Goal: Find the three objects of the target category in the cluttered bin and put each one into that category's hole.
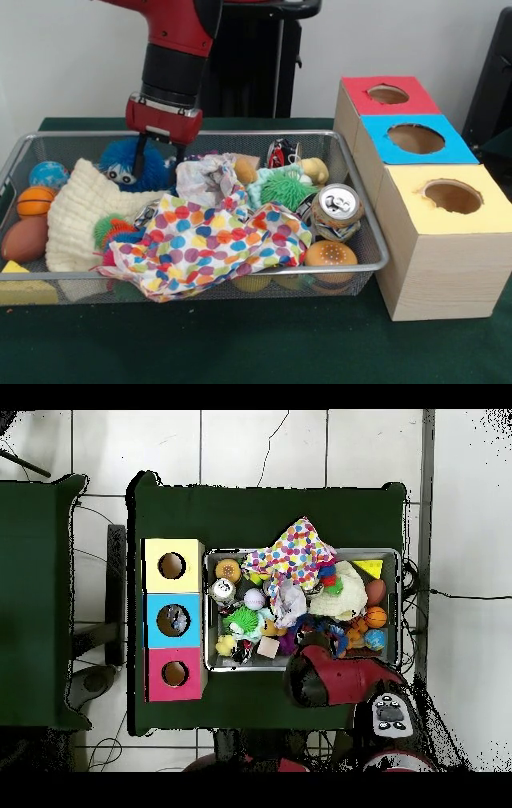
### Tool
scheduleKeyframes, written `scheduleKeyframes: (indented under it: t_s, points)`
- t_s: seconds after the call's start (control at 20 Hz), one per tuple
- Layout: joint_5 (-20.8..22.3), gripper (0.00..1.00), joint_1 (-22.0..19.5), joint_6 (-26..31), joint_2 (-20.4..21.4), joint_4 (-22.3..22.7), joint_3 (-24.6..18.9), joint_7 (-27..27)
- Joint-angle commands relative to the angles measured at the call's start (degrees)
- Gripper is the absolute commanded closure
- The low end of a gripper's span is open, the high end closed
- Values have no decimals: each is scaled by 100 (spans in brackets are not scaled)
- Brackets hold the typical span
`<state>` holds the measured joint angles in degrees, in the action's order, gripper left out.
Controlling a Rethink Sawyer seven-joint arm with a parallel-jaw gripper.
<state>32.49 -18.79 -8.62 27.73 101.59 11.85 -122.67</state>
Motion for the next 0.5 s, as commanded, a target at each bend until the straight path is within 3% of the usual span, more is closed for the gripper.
scheduleKeyframes:
  t_s: [0.05, 0.5]
  points:
    - [-209, 0, 64, -149, -381, 379, 109, -767]
    - [-143, 0, -164, -293, -510, 370, -103, -752]
